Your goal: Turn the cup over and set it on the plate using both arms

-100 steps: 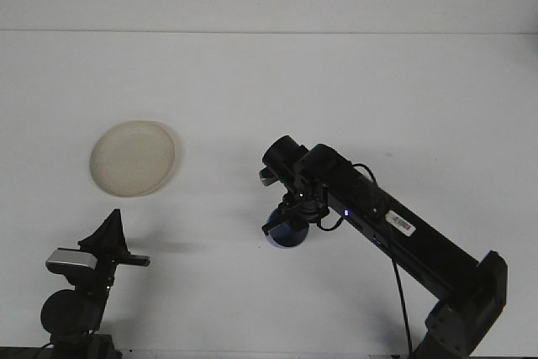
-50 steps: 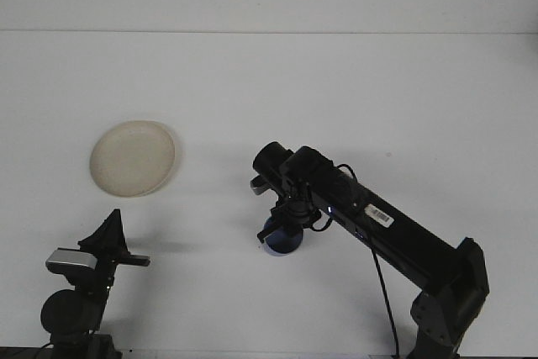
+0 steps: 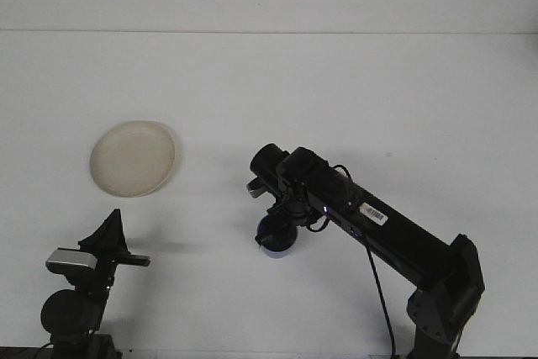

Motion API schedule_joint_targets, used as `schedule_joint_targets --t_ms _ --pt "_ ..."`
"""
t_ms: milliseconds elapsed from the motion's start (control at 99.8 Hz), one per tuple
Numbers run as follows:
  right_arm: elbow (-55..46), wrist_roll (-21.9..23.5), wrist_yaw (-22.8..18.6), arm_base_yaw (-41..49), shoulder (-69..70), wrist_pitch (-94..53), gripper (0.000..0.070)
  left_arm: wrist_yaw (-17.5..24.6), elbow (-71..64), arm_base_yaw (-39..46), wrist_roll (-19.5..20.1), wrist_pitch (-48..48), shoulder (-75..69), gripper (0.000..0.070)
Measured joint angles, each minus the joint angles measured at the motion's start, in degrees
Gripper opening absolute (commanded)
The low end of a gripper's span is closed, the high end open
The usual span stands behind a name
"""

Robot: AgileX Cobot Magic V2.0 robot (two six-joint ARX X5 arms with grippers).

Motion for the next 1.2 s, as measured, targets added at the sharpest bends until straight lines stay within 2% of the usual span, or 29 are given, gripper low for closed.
schedule_joint_targets --t_ms 421,541,882,1072,1203 --pt "4.1 -0.2 0.0 -1.0 -0.8 -0.7 0.0343 0.0 0.0 0.0 0.0 0.0 0.0 0.0012" --pt "4.2 -1.7 0.0 -3.0 -4.2 -0.7 0.0342 0.0 0.0 0.0 0.0 0.0 0.0 0.0012" --pt "4.6 -7.6 0.0 -20.2 -15.2 -0.7 0.0342 0.0 0.0 0.0 0.0 0.0 0.0 0.0012" --pt "4.6 -9.4 0.1 -31.8 -19.0 -0.7 0.0341 0.0 0.0 0.0 0.0 0.0 0.0 0.0012" --pt "3.6 -9.7 0.1 -36.2 -23.2 -0.3 0.0341 0.0 0.0 0.0 0.0 0.0 0.0 0.0012"
